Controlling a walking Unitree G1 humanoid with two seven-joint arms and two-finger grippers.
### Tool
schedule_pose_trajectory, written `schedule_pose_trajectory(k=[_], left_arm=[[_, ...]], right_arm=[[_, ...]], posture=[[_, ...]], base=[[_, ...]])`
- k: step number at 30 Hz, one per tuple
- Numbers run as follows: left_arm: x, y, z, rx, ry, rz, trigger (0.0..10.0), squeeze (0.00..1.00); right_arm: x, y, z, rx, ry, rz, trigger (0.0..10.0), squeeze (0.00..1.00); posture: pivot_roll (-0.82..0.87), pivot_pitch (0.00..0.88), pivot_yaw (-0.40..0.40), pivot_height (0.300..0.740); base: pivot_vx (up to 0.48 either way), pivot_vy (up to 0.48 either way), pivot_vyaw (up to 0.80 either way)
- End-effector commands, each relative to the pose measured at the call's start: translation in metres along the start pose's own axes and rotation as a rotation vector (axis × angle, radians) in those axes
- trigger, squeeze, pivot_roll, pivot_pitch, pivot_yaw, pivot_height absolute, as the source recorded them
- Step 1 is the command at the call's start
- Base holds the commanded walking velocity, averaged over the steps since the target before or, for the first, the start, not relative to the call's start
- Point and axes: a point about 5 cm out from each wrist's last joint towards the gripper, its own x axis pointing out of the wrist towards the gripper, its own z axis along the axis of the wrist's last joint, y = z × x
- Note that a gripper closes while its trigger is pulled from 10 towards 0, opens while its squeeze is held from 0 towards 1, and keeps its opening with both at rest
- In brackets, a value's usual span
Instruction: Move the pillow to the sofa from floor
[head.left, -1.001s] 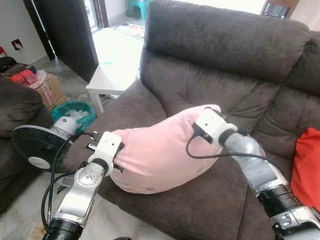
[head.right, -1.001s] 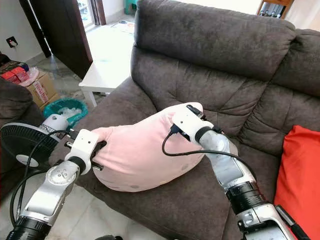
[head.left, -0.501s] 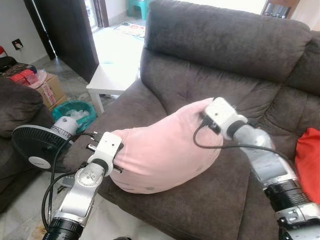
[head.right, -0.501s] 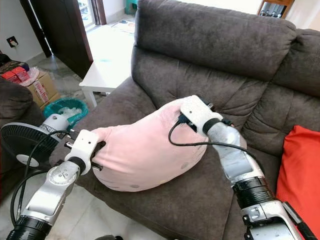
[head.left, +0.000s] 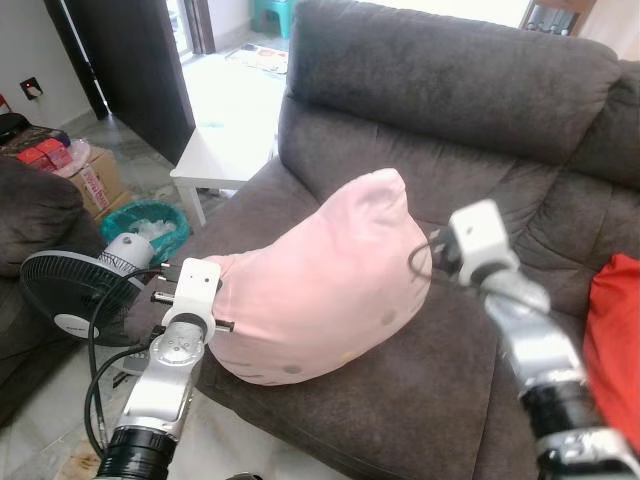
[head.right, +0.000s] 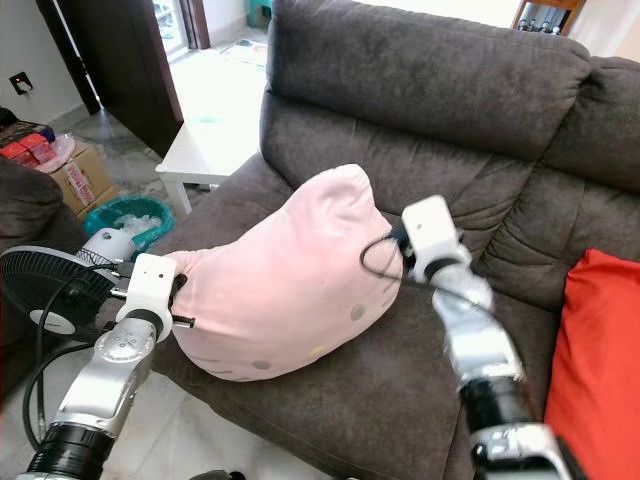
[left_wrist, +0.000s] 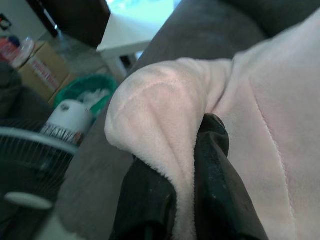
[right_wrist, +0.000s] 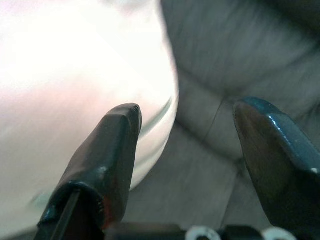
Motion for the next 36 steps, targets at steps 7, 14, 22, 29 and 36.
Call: schedule_pose_trajectory(k=[7, 14, 22, 29, 36], left_arm=[[0.013, -0.007, 0.012, -0.044, -0.044, 0.028, 10.0, 0.00], [0.015, 0.019, 0.007, -0.090, -0.022, 0.258, 10.0, 0.00], [0.013, 0.039, -0.008, -0.138, 0.026, 0.340, 10.0, 0.00], [0.014, -0.014, 0.013, -0.057, -0.128, -0.091, 10.0, 0.00], [0.004, -0.028, 0.009, 0.024, -0.181, -0.212, 10.0, 0.00]], right_arm=[[-0.009, 0.009, -0.059, 0.130, 0.154, -0.068, 10.0, 0.00], [-0.024, 0.033, -0.111, 0.212, 0.306, -0.084, 10.0, 0.00], [-0.037, 0.051, -0.134, 0.221, 0.376, -0.047, 10.0, 0.00], [-0.043, 0.050, -0.147, 0.294, 0.383, -0.087, 10.0, 0.00], [-0.061, 0.052, -0.173, 0.481, 0.476, -0.126, 10.0, 0.00]], posture=[[0.12, 0.085, -0.041, 0.740], [0.13, 0.082, -0.040, 0.740], [0.14, 0.076, -0.038, 0.740], [0.13, 0.070, -0.039, 0.740], [0.13, 0.070, -0.040, 0.740]], base=[[0.000, 0.000, 0.00], [0.000, 0.000, 0.00], [0.000, 0.000, 0.00], [0.000, 0.000, 0.00], [0.000, 0.000, 0.00]])
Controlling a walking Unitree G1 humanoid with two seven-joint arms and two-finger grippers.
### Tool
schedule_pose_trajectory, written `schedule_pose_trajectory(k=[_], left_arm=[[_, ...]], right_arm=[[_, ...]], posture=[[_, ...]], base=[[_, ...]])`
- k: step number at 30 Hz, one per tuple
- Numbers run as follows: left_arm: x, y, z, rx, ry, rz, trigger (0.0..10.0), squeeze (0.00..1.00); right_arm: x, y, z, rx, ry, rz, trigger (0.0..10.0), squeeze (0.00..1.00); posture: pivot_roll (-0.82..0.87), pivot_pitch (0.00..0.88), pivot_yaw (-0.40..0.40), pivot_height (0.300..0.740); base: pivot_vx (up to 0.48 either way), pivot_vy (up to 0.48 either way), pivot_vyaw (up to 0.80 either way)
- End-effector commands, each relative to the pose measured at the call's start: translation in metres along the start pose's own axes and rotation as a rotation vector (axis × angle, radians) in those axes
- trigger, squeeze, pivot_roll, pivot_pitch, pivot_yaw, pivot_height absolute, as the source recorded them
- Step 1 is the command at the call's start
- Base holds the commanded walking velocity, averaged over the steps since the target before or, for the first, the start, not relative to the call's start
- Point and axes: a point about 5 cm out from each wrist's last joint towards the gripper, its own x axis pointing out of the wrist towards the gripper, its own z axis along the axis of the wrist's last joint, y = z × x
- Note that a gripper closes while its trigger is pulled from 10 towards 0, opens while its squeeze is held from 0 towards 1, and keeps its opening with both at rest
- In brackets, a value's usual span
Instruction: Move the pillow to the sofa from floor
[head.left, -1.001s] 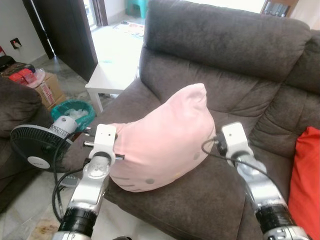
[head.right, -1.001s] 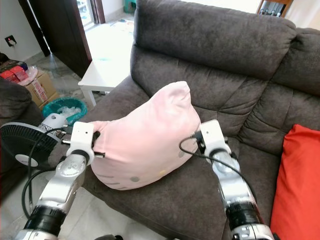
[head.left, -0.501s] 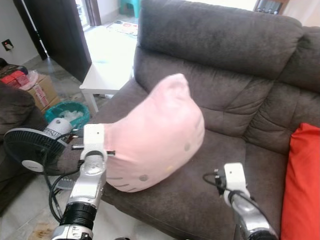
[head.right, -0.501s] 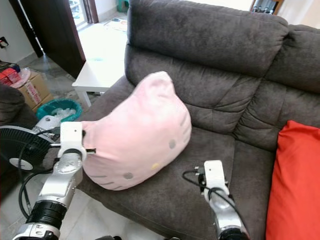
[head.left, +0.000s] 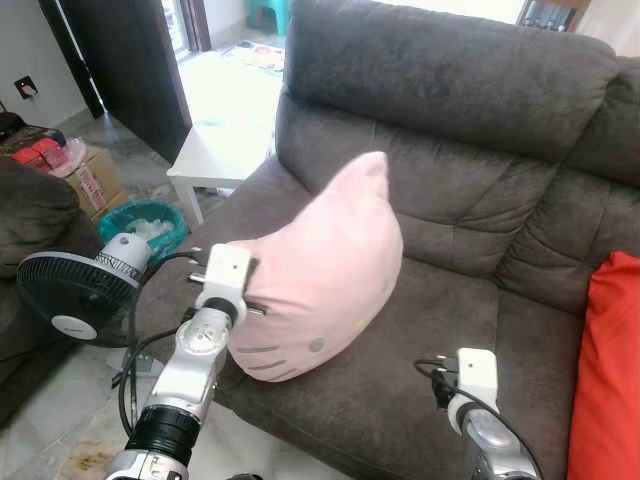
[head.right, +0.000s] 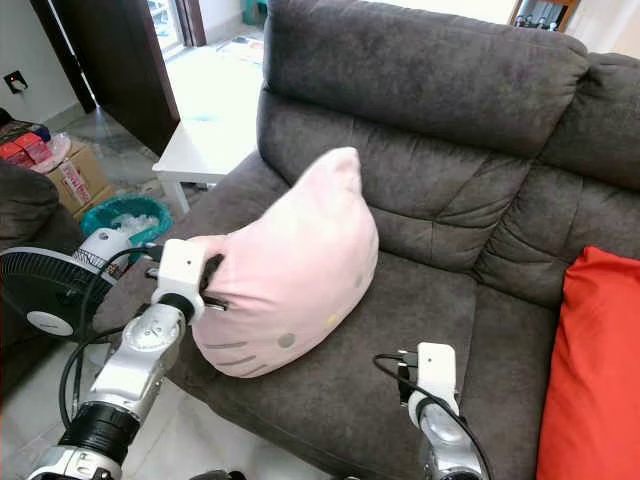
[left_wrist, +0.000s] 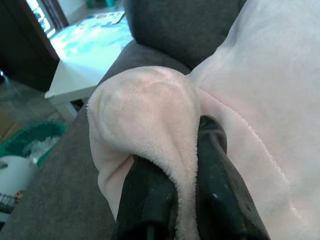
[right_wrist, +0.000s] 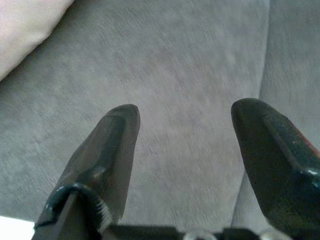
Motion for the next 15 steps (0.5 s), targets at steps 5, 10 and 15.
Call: schedule_pose_trajectory(k=[5, 10, 15], left_arm=[[-0.004, 0.013, 0.001, 0.030, -0.035, 0.049, 10.0, 0.00], [-0.006, 0.055, -0.002, -0.037, 0.009, 0.326, 10.0, 0.00], [-0.013, 0.067, -0.012, -0.003, 0.069, 0.407, 10.0, 0.00]], right_arm=[[-0.006, 0.000, -0.024, -0.031, 0.084, 0.006, 10.0, 0.00], [-0.007, 0.003, -0.029, -0.039, 0.090, 0.012, 10.0, 0.00], [-0.005, 0.005, -0.023, -0.039, 0.072, 0.010, 10.0, 0.00]], posture=[[0.13, 0.069, -0.044, 0.740], [0.14, 0.069, -0.044, 0.740], [0.13, 0.070, -0.043, 0.740]], base=[[0.000, 0.000, 0.00], [0.000, 0.000, 0.00], [0.000, 0.000, 0.00]])
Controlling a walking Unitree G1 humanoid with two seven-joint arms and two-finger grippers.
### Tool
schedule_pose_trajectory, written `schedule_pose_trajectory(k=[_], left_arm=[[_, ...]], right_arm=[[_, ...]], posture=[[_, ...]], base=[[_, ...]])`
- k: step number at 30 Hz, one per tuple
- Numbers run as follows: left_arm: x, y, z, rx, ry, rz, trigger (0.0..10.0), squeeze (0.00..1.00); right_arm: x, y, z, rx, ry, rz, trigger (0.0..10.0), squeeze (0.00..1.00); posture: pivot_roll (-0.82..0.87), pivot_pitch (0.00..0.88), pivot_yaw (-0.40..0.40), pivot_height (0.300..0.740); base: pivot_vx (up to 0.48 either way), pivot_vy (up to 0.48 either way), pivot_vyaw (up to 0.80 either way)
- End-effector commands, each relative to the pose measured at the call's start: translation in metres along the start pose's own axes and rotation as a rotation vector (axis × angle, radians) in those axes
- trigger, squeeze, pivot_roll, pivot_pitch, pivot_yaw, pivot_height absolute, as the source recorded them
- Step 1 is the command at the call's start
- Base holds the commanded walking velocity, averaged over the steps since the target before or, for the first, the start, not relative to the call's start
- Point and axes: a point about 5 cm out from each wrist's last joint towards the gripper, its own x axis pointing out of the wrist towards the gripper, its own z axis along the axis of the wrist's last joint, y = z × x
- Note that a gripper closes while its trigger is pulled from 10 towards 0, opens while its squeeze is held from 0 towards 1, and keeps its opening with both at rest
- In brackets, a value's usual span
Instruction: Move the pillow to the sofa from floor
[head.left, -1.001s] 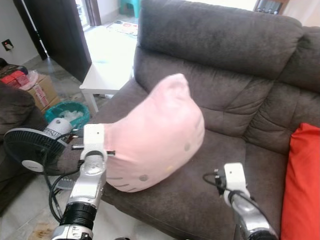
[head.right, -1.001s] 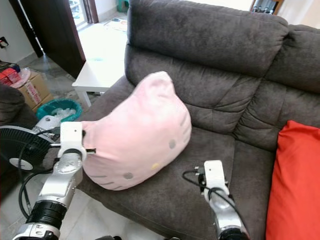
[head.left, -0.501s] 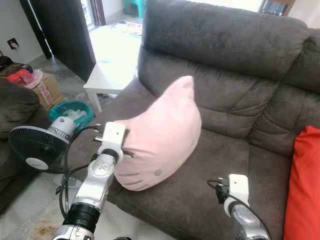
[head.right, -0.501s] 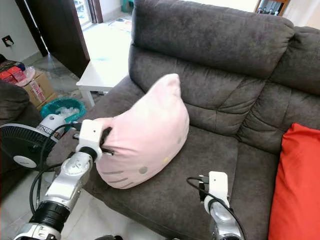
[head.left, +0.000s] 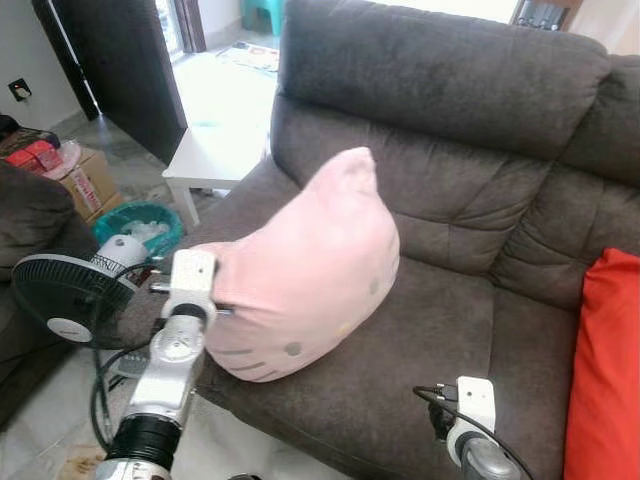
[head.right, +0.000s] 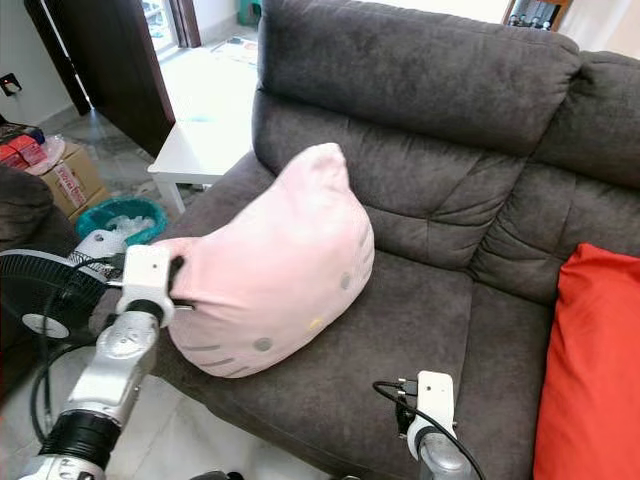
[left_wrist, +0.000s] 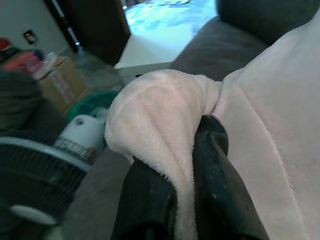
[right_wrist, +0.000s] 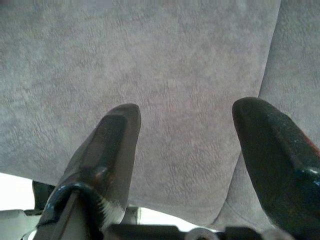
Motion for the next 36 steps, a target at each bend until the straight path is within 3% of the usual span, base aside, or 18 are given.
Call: schedule_pose_trajectory(k=[1, 12, 14, 19, 21, 23, 29, 36], left_arm=[[0.000, 0.021, 0.001, 0.001, 0.004, 0.124, 10.0, 0.00], [-0.006, 0.019, -0.010, 0.021, 0.076, 0.230, 10.0, 0.00], [-0.007, 0.019, -0.014, -0.005, 0.113, 0.268, 10.0, 0.00], [-0.003, -0.006, -0.009, -0.080, 0.083, 0.076, 10.0, 0.00], [-0.004, -0.022, 0.007, -0.098, -0.017, -0.060, 10.0, 0.00], [-0.005, -0.028, 0.014, -0.077, -0.061, -0.107, 10.0, 0.00], [-0.006, -0.034, 0.022, -0.054, -0.129, -0.162, 10.0, 0.00], [-0.006, -0.028, 0.025, -0.054, -0.161, -0.152, 10.0, 0.00]], right_arm=[[0.000, -0.002, -0.001, 0.008, 0.000, -0.014, 10.0, 0.00], [0.001, 0.000, 0.003, 0.012, -0.016, -0.019, 10.0, 0.00], [0.001, 0.001, 0.003, 0.013, -0.018, -0.019, 10.0, 0.00], [0.001, 0.002, 0.003, 0.017, -0.020, -0.020, 10.0, 0.00], [0.001, 0.002, 0.003, 0.018, -0.022, -0.017, 10.0, 0.00], [0.000, 0.002, 0.003, 0.023, -0.023, -0.019, 10.0, 0.00], [0.000, 0.002, 0.000, 0.025, -0.016, -0.021, 10.0, 0.00], [0.000, 0.001, 0.000, 0.024, -0.018, -0.020, 10.0, 0.00]], posture=[[0.13, 0.071, -0.045, 0.740], [0.13, 0.071, -0.046, 0.740], [0.13, 0.071, -0.044, 0.740], [0.13, 0.072, -0.044, 0.740], [0.13, 0.073, -0.043, 0.740], [0.13, 0.073, -0.043, 0.740], [0.13, 0.076, -0.043, 0.740], [0.13, 0.077, -0.044, 0.740]], base=[[0.000, 0.000, 0.00], [0.000, 0.000, 0.00], [0.000, 0.000, 0.00], [0.000, 0.000, 0.00], [0.000, 0.000, 0.00], [0.000, 0.000, 0.00], [0.000, 0.000, 0.00], [0.000, 0.000, 0.00]])
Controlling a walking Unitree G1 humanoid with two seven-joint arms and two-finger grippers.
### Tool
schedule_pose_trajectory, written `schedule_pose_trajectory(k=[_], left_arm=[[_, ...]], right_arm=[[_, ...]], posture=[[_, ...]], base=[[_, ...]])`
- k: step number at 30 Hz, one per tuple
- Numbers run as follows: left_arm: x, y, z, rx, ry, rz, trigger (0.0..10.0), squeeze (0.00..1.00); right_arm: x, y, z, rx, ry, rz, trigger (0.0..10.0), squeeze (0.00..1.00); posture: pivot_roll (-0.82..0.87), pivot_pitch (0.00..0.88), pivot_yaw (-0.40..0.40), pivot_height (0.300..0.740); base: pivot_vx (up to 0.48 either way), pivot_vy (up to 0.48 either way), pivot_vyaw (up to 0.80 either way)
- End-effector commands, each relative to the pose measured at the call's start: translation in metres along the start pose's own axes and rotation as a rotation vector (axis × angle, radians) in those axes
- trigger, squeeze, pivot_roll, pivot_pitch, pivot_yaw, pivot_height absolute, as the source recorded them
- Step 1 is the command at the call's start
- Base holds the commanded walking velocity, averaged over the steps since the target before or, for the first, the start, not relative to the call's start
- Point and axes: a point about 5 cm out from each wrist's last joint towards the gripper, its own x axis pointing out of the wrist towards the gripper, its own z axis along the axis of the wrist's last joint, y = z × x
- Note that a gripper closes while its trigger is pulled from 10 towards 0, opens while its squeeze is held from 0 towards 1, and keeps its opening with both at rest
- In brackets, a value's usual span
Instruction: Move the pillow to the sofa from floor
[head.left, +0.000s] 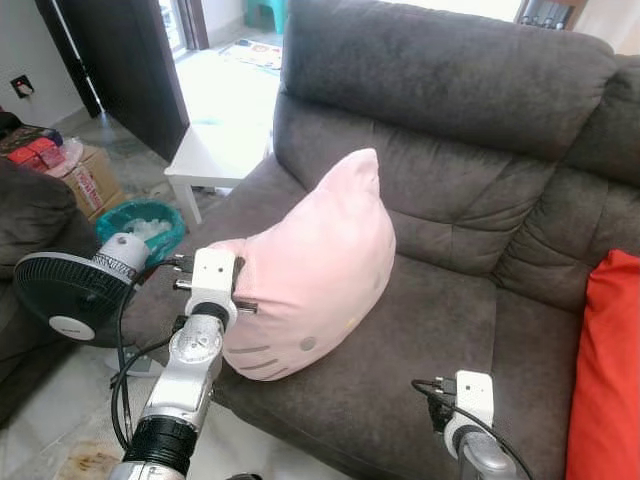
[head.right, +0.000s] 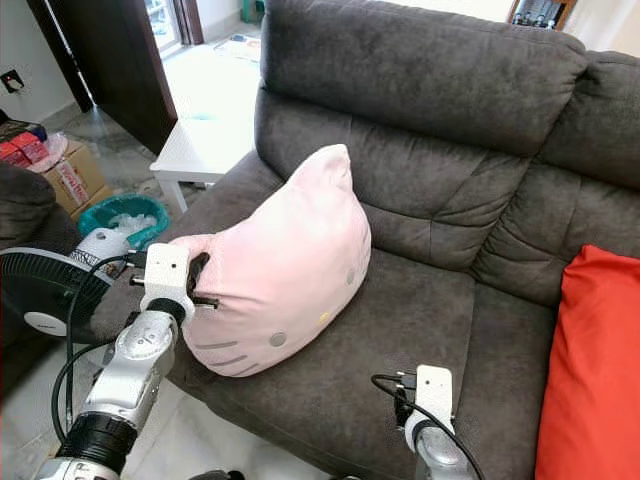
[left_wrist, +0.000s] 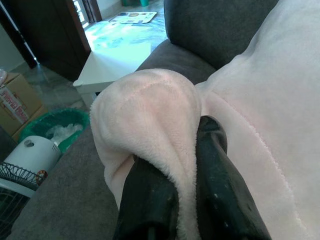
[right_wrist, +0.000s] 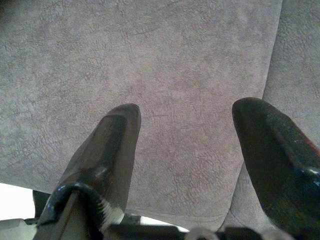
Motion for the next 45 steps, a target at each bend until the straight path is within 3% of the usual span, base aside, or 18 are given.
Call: schedule_pose_trajectory(k=[1, 2, 3, 4, 5, 17, 24, 29, 37, 38, 40, 41, 45], left_arm=[[0.000, 0.006, 0.013, 0.023, -0.078, 0.010, 10.0, 0.00], [0.000, 0.006, 0.013, 0.026, -0.080, 0.010, 10.0, 0.18], [0.000, 0.006, 0.013, 0.028, -0.083, 0.011, 10.0, 0.58], [0.000, 0.007, 0.013, 0.030, -0.085, 0.012, 10.0, 0.90], [0.000, 0.007, 0.014, 0.032, -0.089, 0.014, 10.0, 1.00], [-0.001, 0.011, 0.019, 0.055, -0.122, 0.034, 10.0, 1.00], [-0.006, 0.008, 0.034, 0.106, -0.188, 0.025, 10.0, 1.00], [-0.018, 0.003, 0.044, 0.163, -0.237, -0.005, 10.0, 1.00], [-0.028, 0.000, 0.042, 0.275, -0.259, -0.039, 10.0, 1.00], [-0.029, -0.002, 0.039, 0.296, -0.249, -0.058, 10.0, 0.64], [-0.029, -0.003, 0.038, 0.301, -0.246, -0.063, 10.0, 0.64], [-0.029, -0.005, 0.037, 0.287, -0.239, -0.062, 10.0, 0.00], [-0.028, -0.009, 0.036, 0.278, -0.230, -0.070, 10.0, 0.00]], right_arm=[[-0.001, -0.001, -0.003, 0.015, 0.004, -0.007, 10.0, 0.00], [-0.001, -0.002, -0.003, 0.016, 0.004, -0.009, 10.0, 0.00], [-0.001, -0.002, -0.003, 0.017, 0.004, -0.010, 10.0, 0.00], [-0.001, -0.002, -0.003, 0.017, 0.004, -0.011, 10.0, 0.00], [-0.001, -0.002, -0.003, 0.017, 0.003, -0.011, 10.0, 0.00], [-0.001, -0.002, -0.003, 0.012, 0.004, -0.004, 10.0, 0.00], [-0.001, -0.002, -0.003, 0.015, 0.001, -0.005, 10.0, 0.00], [-0.001, -0.003, -0.003, 0.018, -0.002, -0.007, 10.0, 0.00], [-0.001, -0.003, -0.003, 0.018, 0.000, -0.006, 10.0, 0.00], [-0.001, -0.003, -0.003, 0.017, 0.001, -0.004, 10.0, 0.00], [-0.001, -0.003, -0.003, 0.017, 0.001, -0.004, 10.0, 0.00], [-0.001, -0.003, -0.003, 0.016, 0.002, -0.004, 10.0, 0.00], [-0.001, -0.003, -0.003, 0.017, 0.002, -0.005, 10.0, 0.00]], posture=[[0.13, 0.077, -0.044, 0.740], [0.13, 0.077, -0.044, 0.740], [0.13, 0.077, -0.044, 0.740], [0.13, 0.076, -0.044, 0.740], [0.13, 0.076, -0.044, 0.740], [0.13, 0.074, -0.044, 0.740], [0.14, 0.073, -0.042, 0.740], [0.14, 0.067, -0.039, 0.740], [0.14, 0.065, -0.040, 0.740], [0.14, 0.065, -0.040, 0.740], [0.14, 0.065, -0.040, 0.740], [0.14, 0.067, -0.038, 0.740], [0.14, 0.069, -0.038, 0.740]], base=[[0.000, 0.000, 0.00], [0.000, 0.000, 0.00], [0.000, 0.000, 0.00], [0.000, 0.000, 0.00], [0.000, 0.000, 0.00], [0.000, 0.000, 0.00], [0.000, 0.000, 0.00], [0.000, 0.000, 0.00], [0.000, 0.000, 0.00], [0.000, 0.000, 0.00], [0.000, 0.000, 0.00], [0.000, 0.000, 0.00], [0.000, 0.000, 0.00]])
